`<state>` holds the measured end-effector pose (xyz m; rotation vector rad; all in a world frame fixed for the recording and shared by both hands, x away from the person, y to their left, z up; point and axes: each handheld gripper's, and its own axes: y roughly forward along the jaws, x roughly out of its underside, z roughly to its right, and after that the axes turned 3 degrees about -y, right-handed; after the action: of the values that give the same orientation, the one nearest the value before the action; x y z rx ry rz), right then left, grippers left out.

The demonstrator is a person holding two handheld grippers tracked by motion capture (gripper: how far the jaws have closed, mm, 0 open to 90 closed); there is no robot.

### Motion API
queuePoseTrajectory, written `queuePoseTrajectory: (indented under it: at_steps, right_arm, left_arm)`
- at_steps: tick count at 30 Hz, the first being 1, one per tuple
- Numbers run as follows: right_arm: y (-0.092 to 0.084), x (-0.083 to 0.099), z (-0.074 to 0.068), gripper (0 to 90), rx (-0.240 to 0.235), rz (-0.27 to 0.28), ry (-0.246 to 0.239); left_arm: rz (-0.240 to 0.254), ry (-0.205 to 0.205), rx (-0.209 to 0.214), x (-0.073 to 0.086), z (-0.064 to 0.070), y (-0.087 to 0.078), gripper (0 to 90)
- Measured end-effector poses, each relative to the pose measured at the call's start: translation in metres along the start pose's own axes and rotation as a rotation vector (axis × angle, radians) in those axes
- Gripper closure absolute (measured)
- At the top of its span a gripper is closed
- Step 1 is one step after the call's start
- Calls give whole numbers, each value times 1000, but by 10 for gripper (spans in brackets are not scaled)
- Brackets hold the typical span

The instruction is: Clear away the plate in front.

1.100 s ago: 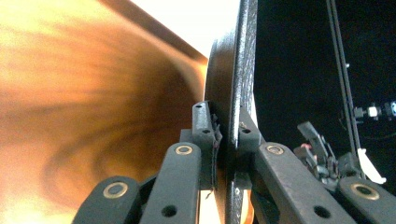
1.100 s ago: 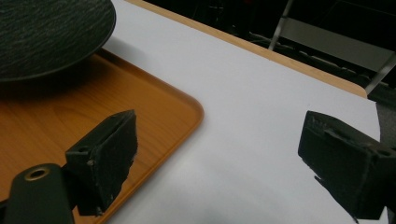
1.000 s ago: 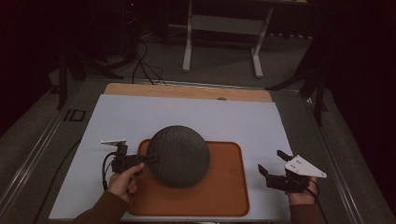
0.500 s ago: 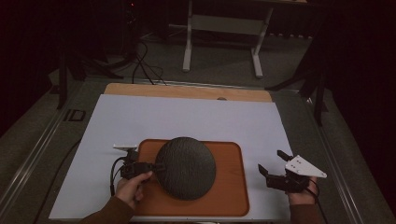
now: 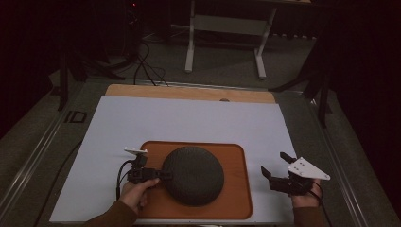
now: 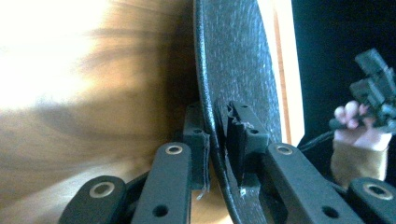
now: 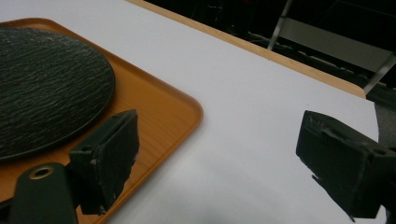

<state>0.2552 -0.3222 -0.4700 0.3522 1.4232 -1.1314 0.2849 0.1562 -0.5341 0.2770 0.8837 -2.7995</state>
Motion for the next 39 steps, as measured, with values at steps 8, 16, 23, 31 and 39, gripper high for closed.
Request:
queuePoseTrajectory:
  at_steps: [8,16,23,31,39]
  right_arm:
    - [0,0,0,129,0,0,2]
    - [0,0,0,129,-1,-1,-1]
    - [0,0,0,129,0,1,-1]
    - [1,0,1,126,-1,0,0]
    - [2,-1,0,118,0,1,5]
  left_arm:
    - [-47,151,-185,-1,14,5,593]
    - [103,274,-332,-6,28,-15,544]
    - [223,423,-410,-8,41,-30,490]
    - [361,567,-517,-13,48,-51,403]
    - [504,618,-604,-20,39,-89,302]
